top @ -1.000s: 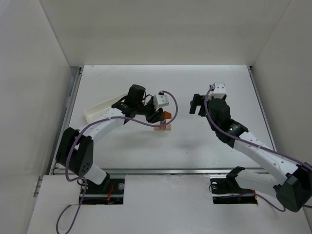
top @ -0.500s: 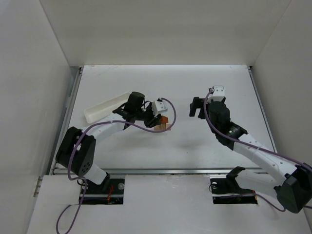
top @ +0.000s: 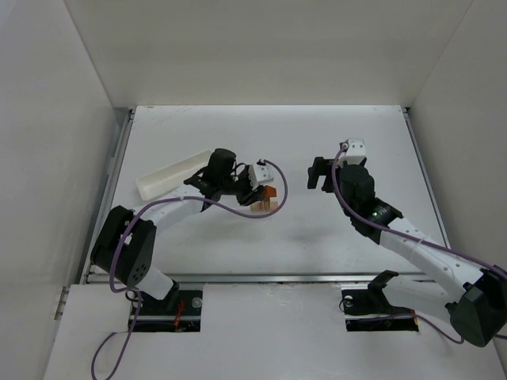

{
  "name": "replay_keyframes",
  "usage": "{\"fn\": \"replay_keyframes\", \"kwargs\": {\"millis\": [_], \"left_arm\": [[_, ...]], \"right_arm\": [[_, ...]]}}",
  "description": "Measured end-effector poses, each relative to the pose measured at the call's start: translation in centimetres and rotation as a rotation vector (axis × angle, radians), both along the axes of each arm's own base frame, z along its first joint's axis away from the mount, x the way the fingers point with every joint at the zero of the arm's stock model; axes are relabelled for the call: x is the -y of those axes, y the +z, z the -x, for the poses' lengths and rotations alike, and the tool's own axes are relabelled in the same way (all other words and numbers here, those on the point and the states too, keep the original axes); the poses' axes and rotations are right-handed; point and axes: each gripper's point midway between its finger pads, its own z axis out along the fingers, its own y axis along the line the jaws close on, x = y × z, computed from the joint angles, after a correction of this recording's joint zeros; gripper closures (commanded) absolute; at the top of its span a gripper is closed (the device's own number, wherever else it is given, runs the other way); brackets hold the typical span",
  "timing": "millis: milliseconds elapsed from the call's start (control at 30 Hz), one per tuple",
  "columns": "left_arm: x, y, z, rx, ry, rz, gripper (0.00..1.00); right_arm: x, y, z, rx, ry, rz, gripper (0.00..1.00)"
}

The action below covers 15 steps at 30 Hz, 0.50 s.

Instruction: Build the wood block tower

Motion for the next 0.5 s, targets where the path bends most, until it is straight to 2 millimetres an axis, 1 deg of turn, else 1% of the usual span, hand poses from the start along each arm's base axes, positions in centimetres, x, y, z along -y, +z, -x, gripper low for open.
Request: {"fn": "replay_keyframes", "kwargs": {"millis": [167, 300, 500], "left_arm": [[0.38, -0.2, 0.64, 0.006, -0.033, -0.011, 1.0], [0.54, -0.35, 0.98, 0.005, -0.045, -0.018, 1.0], [0.44, -0.58, 1.03, 0.004, -0.041, -0.023, 1.0]], "right_arm": [[-0.02, -0.02, 0.01, 0.0, 0.001, 0.0, 0.0], [0.05, -0.58, 0.12, -0.009, 0.002, 0.006, 0.0], [0.23, -0.82, 0.41, -0.009, 0.005, 0.009, 0.0]]}}
